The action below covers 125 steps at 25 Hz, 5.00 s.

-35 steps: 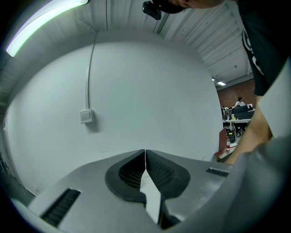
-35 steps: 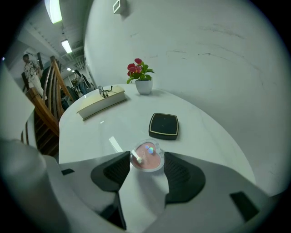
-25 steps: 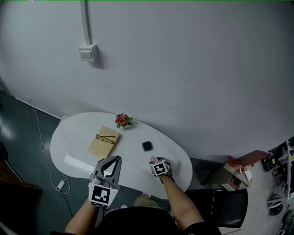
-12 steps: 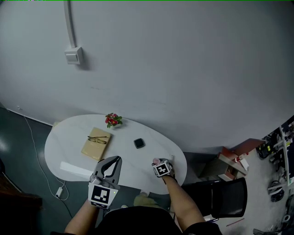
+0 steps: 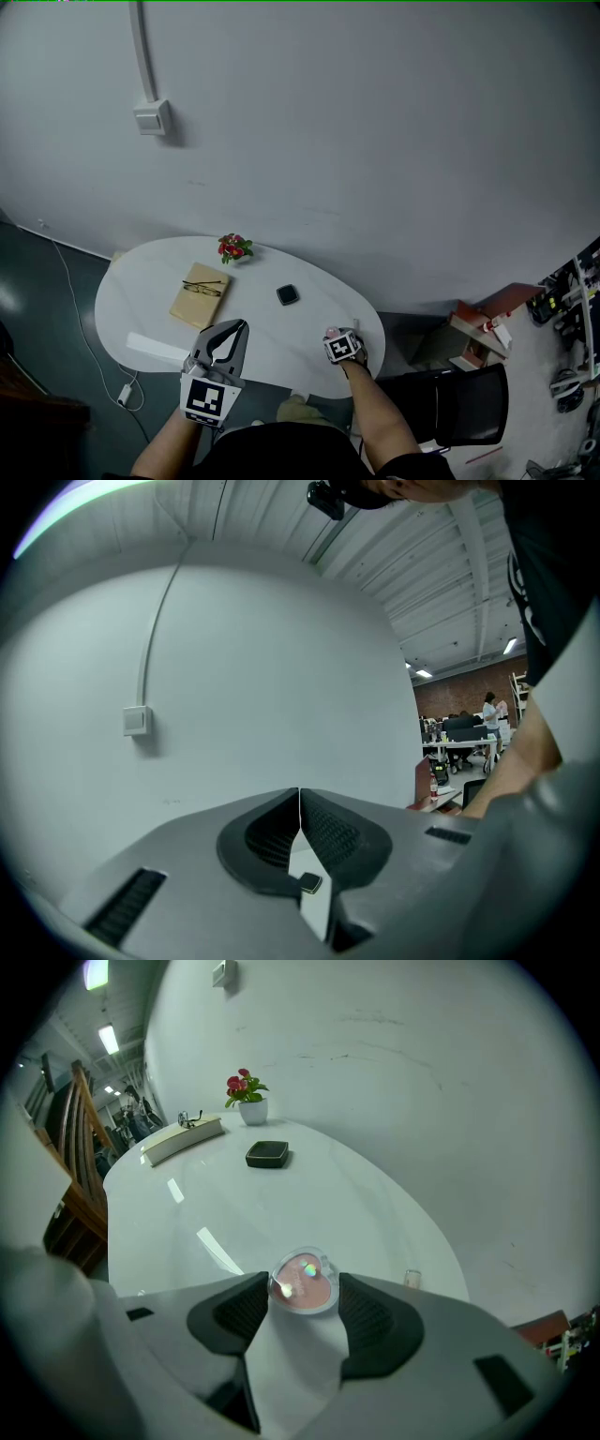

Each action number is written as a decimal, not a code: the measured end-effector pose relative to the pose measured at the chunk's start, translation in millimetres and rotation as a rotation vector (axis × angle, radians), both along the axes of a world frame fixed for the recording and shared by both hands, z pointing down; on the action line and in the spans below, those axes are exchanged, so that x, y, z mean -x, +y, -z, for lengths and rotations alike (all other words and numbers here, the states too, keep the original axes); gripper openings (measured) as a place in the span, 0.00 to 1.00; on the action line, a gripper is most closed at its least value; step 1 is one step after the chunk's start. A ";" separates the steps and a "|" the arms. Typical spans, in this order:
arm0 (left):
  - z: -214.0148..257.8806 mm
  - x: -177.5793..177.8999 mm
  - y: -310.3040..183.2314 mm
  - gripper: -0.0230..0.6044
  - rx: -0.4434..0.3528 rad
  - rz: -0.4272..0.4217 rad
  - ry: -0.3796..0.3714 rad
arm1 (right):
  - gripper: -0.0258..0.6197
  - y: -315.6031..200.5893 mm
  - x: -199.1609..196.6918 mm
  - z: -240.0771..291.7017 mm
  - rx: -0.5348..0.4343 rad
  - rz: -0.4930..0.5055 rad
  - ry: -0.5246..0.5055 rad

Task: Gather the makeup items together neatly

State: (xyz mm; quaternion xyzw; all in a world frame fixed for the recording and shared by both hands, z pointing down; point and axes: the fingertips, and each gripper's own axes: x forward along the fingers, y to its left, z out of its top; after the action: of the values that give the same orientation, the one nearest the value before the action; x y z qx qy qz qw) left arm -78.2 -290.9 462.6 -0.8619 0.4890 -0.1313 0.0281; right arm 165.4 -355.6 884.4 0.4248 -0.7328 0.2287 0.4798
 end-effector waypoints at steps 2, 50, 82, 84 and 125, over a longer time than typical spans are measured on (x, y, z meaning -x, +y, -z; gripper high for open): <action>-0.6 1.2 -1.5 0.08 0.001 0.003 -0.001 | 0.43 -0.9 1.2 0.1 -0.005 -0.003 -0.001; -7.0 49.9 -41.0 0.08 0.026 0.261 0.004 | 0.48 -120.0 150.2 0.6 0.025 0.118 -0.198; -15.4 11.3 -20.2 0.08 0.042 0.098 0.005 | 0.49 -45.5 109.2 -4.0 0.012 0.063 -0.185; -15.8 12.4 -16.1 0.08 0.045 0.091 0.001 | 0.49 -37.2 106.6 -7.4 0.014 0.051 -0.190; 30.8 22.2 93.6 0.08 -0.069 -0.046 0.073 | 0.08 131.2 -3.2 246.7 -0.638 -0.303 -0.333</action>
State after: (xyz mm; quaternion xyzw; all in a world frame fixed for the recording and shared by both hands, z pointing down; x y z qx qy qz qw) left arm -100.4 -197.3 431.8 -0.8756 0.4741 -0.0824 0.0429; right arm 168.6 -224.4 637.7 0.6132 -0.7639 0.1234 0.1588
